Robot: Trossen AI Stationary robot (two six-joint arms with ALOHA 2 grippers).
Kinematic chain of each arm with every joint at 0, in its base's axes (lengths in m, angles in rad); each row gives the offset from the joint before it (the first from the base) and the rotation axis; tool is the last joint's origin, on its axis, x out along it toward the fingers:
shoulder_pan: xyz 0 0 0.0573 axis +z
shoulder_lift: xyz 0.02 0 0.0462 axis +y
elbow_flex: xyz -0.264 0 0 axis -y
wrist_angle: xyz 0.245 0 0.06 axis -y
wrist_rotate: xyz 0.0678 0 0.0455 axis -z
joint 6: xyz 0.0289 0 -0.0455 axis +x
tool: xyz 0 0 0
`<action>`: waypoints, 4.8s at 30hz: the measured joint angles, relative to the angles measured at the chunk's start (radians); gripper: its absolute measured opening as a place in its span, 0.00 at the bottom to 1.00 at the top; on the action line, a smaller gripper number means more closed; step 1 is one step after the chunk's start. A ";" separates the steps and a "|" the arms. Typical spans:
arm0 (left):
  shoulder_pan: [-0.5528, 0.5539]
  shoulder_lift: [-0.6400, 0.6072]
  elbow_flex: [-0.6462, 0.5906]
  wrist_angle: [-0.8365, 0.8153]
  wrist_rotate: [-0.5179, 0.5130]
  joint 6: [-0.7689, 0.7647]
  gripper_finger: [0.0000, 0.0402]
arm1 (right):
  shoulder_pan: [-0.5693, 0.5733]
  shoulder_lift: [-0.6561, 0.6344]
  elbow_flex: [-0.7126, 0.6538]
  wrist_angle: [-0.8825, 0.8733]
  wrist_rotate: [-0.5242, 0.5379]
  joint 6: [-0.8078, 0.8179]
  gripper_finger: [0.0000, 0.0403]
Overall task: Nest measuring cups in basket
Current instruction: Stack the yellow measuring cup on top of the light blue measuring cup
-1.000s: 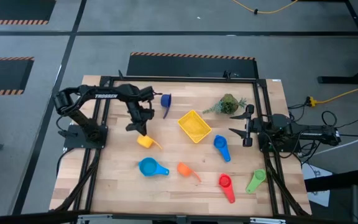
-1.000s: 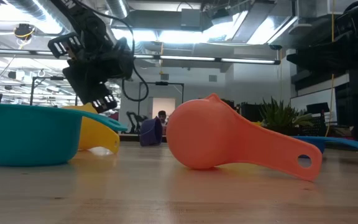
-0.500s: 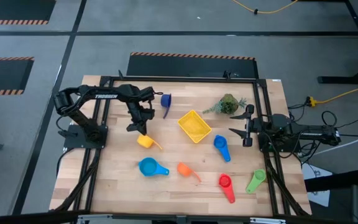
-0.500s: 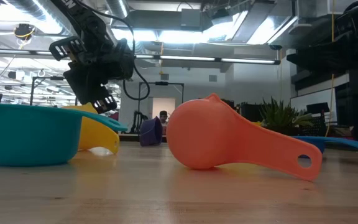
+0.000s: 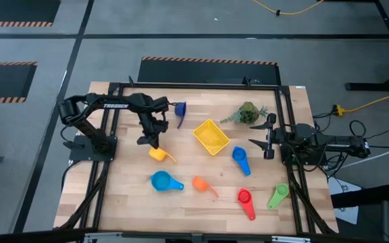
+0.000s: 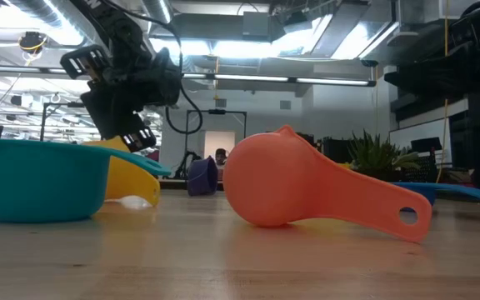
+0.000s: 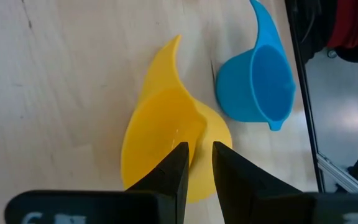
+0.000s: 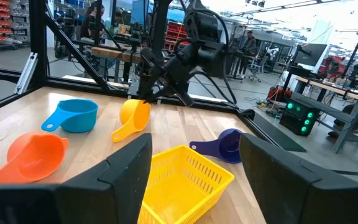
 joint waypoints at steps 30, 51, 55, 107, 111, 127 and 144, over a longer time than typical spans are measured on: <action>-0.168 -0.002 -0.081 0.039 -0.213 -0.032 0.03 | 0.000 0.000 0.000 0.000 0.000 -0.004 0.62; -0.210 0.001 0.082 -0.035 -0.248 -0.165 0.00 | 0.000 0.000 0.000 0.000 0.000 -0.003 0.62; -0.242 0.001 0.123 -0.066 -0.243 -0.165 0.00 | 0.000 0.000 0.000 0.000 0.000 -0.003 0.62; -0.842 -0.005 0.306 -0.040 -0.584 -0.372 0.00 | 0.000 0.000 0.000 0.000 0.000 -0.003 0.62; -0.869 -0.023 0.307 -0.027 -0.605 -0.393 0.00 | 0.000 0.000 0.000 0.000 0.000 -0.003 0.62; -0.992 -0.045 0.307 -0.018 -0.645 -0.451 0.00 | 0.000 0.000 0.000 0.000 0.000 -0.003 0.62; -1.018 -0.044 0.307 -0.018 -0.696 -0.589 0.05 | 0.000 0.000 0.000 0.000 0.000 -0.003 0.62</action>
